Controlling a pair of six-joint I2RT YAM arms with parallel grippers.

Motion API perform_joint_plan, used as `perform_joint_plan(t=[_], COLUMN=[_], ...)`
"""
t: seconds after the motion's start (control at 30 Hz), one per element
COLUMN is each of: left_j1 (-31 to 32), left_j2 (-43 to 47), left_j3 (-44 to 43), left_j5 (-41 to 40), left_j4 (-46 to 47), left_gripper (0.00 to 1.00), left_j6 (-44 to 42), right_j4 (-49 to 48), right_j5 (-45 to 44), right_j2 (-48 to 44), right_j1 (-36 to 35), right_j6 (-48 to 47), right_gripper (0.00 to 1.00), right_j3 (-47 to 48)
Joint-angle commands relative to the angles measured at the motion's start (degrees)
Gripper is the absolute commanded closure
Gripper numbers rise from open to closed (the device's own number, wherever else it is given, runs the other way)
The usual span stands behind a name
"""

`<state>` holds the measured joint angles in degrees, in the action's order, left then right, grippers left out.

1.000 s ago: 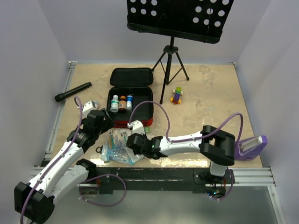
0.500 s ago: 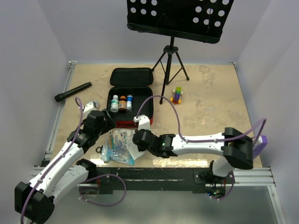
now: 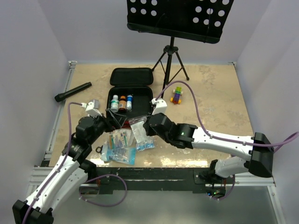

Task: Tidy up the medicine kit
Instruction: Pick up the medical item at the center of the board.

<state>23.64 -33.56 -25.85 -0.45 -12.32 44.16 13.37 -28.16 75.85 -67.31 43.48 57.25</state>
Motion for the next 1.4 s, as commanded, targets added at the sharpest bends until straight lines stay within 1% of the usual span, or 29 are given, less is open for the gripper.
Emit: perform_joint_plan(t=[0.0,0.1,0.17,0.3,0.37,0.43,0.53,0.63,0.73,0.77,0.8,0.83,0.87,0.93,0.97,1.03,1.1,1.23,1.37], left_j1=[-0.17,-0.17,-0.17,-0.17,-0.17,-0.17,-0.17,-0.17,-0.17,-0.17,-0.17,-0.17,-0.17,-0.17,-0.17,-0.17,-0.17,-0.17,-0.17], left_j2=[1.92,2.10,0.96,-2.12,-2.21,-2.04,-2.38,-2.56,-2.82,-3.00,-3.26,-3.44,-3.53,-3.62,-3.53,-3.09,-2.92,-4.05,-5.55], left_j3=[2.46,4.39,4.93,5.28,6.15,7.03,7.21,7.56,7.65,7.65,7.39,7.39,7.21,7.13,7.04,7.12,7.39,8.09,7.74], left_j5=[16.78,21.27,22.77,26.02,27.34,28.39,28.84,29.19,29.80,29.98,29.98,30.07,30.15,30.68,30.86,31.29,32.00,35.42,38.32], left_j4=[17.92,23.29,24.97,27.60,29.97,31.99,32.00,32.35,33.32,33.50,33.50,33.50,33.67,34.37,34.81,36.13,38.41,45.52,50.19], left_gripper=[0.07,0.05,0.05,0.11,0.17,0.27,0.46,0.62,0.83,0.91,0.99,1.00,1.00,1.00,1.00,1.00,1.00,1.00,1.00], left_j6=[-1.62,-1.27,-1.10,-0.92,-0.40,-0.04,-0.30,-0.48,-0.66,-0.66,-0.57,-0.39,-0.31,0.22,0.57,1.53,3.20,7.86,11.03], right_j4=[0.61,0.08,-0.97,-1.59,-1.50,-1.41,-1.50,-1.06,-1.15,-1.32,-1.76,-2.29,-2.90,-3.43,-3.43,-4.13,-5.97,-11.42,-14.41], right_j5=[1.97,2.32,3.20,4.25,4.34,4.26,3.99,3.56,3.82,3.99,4.17,4.34,4.52,4.35,4.17,5.04,7.58,12.25,13.39], right_j2=[0.17,0.26,-0.18,-0.27,-0.09,-0.09,-0.27,-0.01,-0.27,-0.53,-0.88,-1.58,-2.28,-3.95,-5.00,-6.50,-8.26,-9.58,-9.50], right_j1=[0.07,0.07,0.07,0.07,0.07,0.07,0.07,0.07,0.07,0.07,0.07,0.07,0.07,0.07,0.25,1.21,2.26,3.24,3.24], right_j6=[0.55,0.55,0.29,0.11,0.02,-0.07,-0.24,-0.68,-1.03,-1.21,-1.38,-1.47,-1.73,-1.65,-1.56,-1.74,-2.43,-4.37,-6.04], right_gripper=[1.00,1.00,1.00,1.00,1.00,1.00,1.00,1.00,1.00,0.98,0.90,0.79,0.63,0.38,0.29,0.25,0.24,0.26,0.30], right_j3=[4.00,4.88,5.06,5.67,5.94,6.03,6.20,6.64,6.73,6.73,6.47,6.21,5.68,4.89,4.54,3.40,1.20,-2.23,-3.29])
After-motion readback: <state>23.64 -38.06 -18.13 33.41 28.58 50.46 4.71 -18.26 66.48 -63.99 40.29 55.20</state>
